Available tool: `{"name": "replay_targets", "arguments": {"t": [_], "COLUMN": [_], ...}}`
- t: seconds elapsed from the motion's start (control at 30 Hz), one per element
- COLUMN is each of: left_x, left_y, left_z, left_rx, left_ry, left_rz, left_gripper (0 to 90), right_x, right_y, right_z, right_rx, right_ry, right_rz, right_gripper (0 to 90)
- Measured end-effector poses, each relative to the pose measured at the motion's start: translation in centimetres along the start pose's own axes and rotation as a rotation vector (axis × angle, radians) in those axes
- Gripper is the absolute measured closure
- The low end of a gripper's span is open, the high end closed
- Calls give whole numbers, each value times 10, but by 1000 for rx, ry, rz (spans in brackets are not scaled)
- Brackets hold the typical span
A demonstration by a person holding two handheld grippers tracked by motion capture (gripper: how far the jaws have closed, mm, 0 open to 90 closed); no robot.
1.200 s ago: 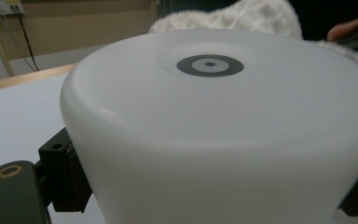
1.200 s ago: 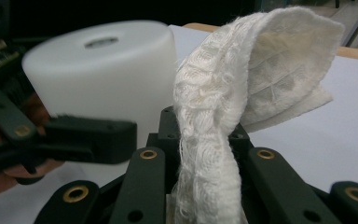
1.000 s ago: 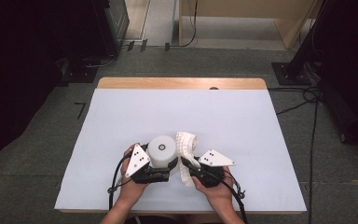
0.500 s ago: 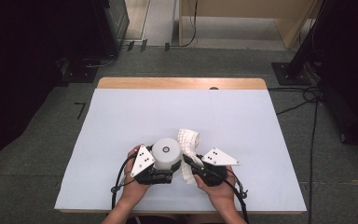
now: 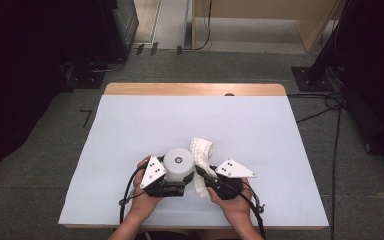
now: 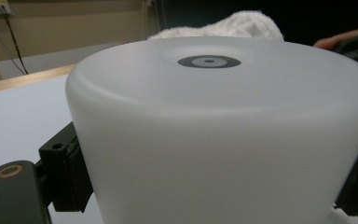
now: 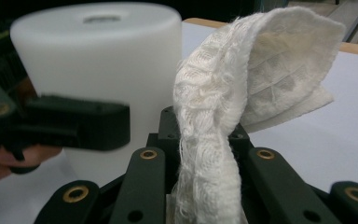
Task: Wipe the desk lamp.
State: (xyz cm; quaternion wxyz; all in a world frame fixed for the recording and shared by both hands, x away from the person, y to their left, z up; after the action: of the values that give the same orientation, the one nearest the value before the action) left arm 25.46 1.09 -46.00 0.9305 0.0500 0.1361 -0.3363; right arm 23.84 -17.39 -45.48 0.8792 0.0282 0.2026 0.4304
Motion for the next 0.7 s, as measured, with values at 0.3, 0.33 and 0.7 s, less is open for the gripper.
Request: {"name": "replay_targets", "arguments": {"t": [0.3, 0.33, 0.7], "left_x": [-9, -8, 10], "left_y": [9, 9, 17], "left_z": [10, 9, -11], "left_rx": [-36, -35, 40], "left_ry": [-54, -50, -68], "left_rz": [-9, -8, 48], "left_gripper": [88, 88, 87], "right_x": [13, 12, -8], "right_y": [2, 3, -13], "right_z": [-13, -12, -1], "right_rx": [0, -4, 1], "right_ry": [73, 69, -10], "right_rz": [13, 8, -58], "right_gripper": [756, 757, 757]}}
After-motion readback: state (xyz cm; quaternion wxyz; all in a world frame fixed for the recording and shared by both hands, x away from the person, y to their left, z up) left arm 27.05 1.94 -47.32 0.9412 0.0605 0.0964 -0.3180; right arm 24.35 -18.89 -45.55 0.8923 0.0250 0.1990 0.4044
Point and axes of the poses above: each handheld gripper's, and its own axes: x roughly forward along the jaws, z roughly out of its top, y roughly to its left, the point moved 3 cm from there along x, roughly forward along the jaws, and after that the axes turned 11 degrees about z, right-handed, at the moved point
